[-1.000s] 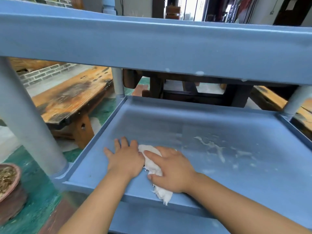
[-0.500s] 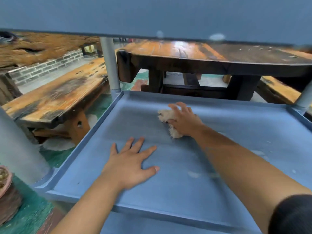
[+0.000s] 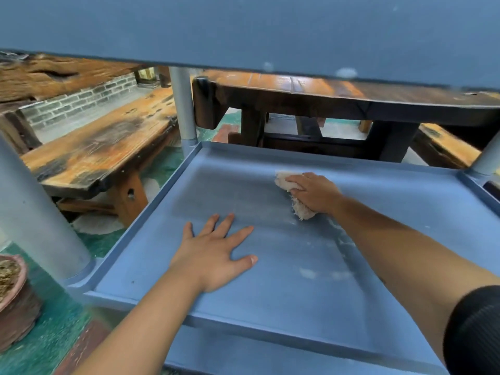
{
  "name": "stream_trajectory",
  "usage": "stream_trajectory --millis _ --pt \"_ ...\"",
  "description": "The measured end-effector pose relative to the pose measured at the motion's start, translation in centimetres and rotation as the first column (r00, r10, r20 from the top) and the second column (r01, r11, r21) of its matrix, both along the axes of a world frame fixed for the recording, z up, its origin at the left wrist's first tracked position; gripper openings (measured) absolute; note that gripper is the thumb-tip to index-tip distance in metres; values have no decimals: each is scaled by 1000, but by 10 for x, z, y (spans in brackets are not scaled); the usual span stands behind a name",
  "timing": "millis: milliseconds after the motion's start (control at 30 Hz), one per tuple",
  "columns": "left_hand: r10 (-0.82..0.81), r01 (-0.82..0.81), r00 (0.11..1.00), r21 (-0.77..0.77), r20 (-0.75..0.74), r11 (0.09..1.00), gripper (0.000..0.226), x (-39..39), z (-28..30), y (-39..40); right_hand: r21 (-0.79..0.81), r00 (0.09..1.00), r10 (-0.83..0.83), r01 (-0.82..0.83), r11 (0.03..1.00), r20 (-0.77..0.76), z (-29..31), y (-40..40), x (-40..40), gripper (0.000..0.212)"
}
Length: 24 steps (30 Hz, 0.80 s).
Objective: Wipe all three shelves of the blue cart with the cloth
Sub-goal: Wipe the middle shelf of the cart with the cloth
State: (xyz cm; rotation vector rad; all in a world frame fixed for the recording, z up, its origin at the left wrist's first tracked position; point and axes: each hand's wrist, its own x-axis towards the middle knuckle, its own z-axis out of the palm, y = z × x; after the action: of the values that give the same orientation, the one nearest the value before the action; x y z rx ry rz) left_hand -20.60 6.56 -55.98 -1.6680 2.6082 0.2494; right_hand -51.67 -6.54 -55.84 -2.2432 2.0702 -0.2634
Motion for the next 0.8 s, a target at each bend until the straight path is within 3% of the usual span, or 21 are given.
stream_trajectory --millis 300,400,533,633,800 --pt "35 -35 999 17 10 999 66 -1 2 0 47 981 194 -195 980 28 10 116 49 53" --pt "35 -35 999 15 0 999 62 -2 2 2 54 967 231 -238 970 109 14 164 60 55" --pt "131 -130 991 36 -40 991 56 -14 4 -1 77 947 319 -320 944 23 11 217 67 72" --pt "221 -220 971 20 -88 975 52 -49 9 5 42 939 343 -343 938 0 9 222 67 64" --pt "181 -182 978 -3 -108 983 55 -69 1 3 -16 951 309 -309 951 18 2 189 48 55"
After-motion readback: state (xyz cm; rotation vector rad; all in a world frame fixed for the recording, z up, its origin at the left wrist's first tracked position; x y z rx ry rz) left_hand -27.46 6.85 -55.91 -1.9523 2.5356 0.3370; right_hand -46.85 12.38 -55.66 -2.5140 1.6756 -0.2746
